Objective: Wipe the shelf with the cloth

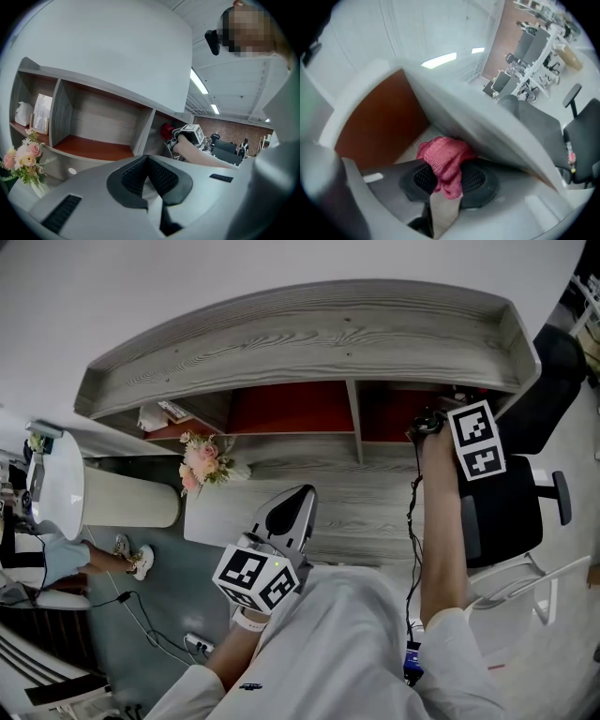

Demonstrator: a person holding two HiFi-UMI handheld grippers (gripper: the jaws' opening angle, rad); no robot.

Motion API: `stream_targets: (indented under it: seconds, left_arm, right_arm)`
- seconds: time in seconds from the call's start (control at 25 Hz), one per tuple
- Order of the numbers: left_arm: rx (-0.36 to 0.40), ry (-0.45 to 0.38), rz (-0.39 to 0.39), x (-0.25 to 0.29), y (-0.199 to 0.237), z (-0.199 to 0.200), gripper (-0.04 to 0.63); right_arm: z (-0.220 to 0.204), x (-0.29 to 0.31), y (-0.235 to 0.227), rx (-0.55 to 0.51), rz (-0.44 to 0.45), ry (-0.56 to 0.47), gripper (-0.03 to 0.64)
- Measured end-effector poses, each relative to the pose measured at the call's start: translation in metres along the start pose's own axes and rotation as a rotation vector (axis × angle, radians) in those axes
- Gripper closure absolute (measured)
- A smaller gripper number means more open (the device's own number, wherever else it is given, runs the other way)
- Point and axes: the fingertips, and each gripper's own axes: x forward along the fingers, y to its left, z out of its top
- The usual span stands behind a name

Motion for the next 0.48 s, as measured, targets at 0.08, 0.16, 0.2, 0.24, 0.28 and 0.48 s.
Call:
stream_targets:
  seconds: [0.08,0.16,0.2,0.24,0.28,0.48]
  left_arm:
    - [0.001,-0.001,-0.004,0.002,-0.001,0.001,0.594]
    - [0.002,-0.001,-0.007,0.003,-0.002,0.001,0.594]
    - [0.002,-0.001,-0.009,0.003,-0.002,0.001,0.594]
    - [0.001,-0.001,-0.01,0.004,-0.003,0.001,0.594]
    - [0.001,-0.001,-0.011,0.004,-0.003,0.002,0.594]
    - [-0.002,-0.001,-0.008,0.005,-0.001,0.001,0.594]
  right_arm:
    - [0.011,-0.006,0.012,0.029,0.056,-0.032,0.506]
    - [0.02,-0.013,0.021,0.052,0.096,-0.056,0.506]
    - [0.023,-0.018,0.024,0.059,0.101,-0.062,0.506]
    - [0.026,-0.022,0.024,0.065,0.098,-0.067,0.506]
    - [0.029,-0.027,0.024,0.073,0.091,-0.071,0.506]
    - [0.029,-0.041,0.018,0.093,0.077,-0.078,0.506]
